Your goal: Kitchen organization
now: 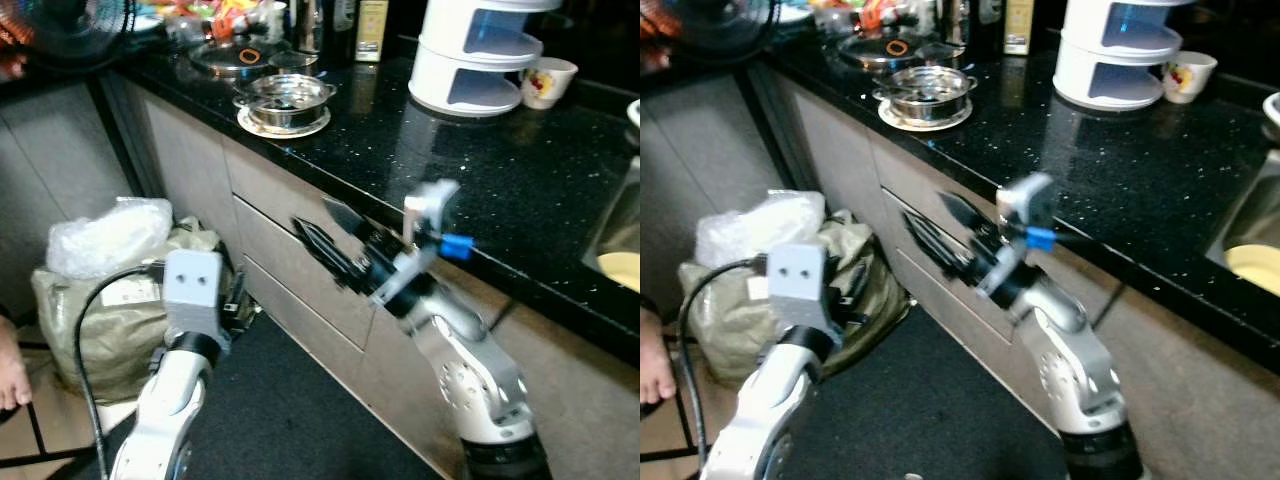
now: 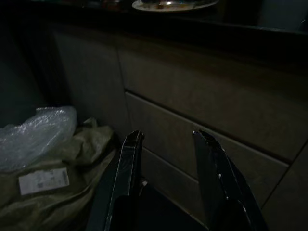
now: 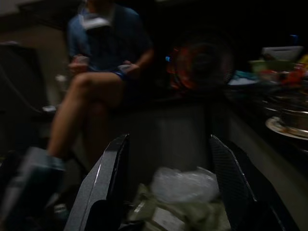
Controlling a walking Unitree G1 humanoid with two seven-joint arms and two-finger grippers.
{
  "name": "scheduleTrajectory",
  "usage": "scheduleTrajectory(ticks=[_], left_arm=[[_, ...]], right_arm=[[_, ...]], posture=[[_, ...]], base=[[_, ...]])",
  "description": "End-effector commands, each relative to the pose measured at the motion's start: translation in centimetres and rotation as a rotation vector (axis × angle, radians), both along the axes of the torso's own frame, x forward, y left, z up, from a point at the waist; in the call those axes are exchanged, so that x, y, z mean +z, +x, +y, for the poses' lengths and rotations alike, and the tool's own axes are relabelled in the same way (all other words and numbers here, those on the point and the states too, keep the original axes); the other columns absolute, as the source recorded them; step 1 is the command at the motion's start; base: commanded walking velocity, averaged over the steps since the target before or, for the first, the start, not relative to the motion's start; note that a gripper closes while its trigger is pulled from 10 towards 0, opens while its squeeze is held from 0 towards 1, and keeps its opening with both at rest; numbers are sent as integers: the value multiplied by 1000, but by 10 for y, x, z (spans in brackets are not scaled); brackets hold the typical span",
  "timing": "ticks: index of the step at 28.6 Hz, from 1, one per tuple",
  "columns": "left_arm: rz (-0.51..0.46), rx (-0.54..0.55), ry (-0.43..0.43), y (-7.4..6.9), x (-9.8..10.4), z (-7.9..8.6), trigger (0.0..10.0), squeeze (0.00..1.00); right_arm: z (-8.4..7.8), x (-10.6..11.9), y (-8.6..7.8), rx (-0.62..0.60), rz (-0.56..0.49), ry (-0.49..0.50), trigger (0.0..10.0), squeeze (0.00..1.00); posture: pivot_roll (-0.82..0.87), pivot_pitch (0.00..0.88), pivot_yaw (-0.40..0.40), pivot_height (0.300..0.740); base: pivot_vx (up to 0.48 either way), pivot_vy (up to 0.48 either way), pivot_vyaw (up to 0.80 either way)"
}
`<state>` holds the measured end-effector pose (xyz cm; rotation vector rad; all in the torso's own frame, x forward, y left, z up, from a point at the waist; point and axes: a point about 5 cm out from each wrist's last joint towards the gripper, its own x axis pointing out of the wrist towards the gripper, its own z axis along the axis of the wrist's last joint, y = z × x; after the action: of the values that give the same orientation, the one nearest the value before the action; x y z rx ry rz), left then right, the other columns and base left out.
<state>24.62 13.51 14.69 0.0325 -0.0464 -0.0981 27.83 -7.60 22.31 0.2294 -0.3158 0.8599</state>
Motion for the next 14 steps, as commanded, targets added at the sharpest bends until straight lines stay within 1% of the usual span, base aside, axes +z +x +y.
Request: scheduleTrajectory(ticks=[1, 3, 11, 14], left_arm=[[3, -22, -12, 1, -2, -3, 10000, 0], [4, -24, -15, 1, -2, -3, 10000, 0], [3, -33, -18, 3, -3, -3, 10000, 0], [2, -40, -17, 3, -3, -3, 10000, 0]], right_arm=[[-1, -4, 6, -41, 6, -34, 10000, 0], [-1, -3, 7, -44, 4, -36, 10000, 0], [0, 0, 9, -52, -11, -20, 10000, 0], [1, 2, 8, -50, -35, -17, 10000, 0]], posture=[[77, 0, -12, 740], [77, 0, -12, 740], [85, 3, -5, 740], [85, 5, -4, 740]], base=[[0, 0, 0], [0, 0, 0], [262, 0, 0], [284, 0, 800]])
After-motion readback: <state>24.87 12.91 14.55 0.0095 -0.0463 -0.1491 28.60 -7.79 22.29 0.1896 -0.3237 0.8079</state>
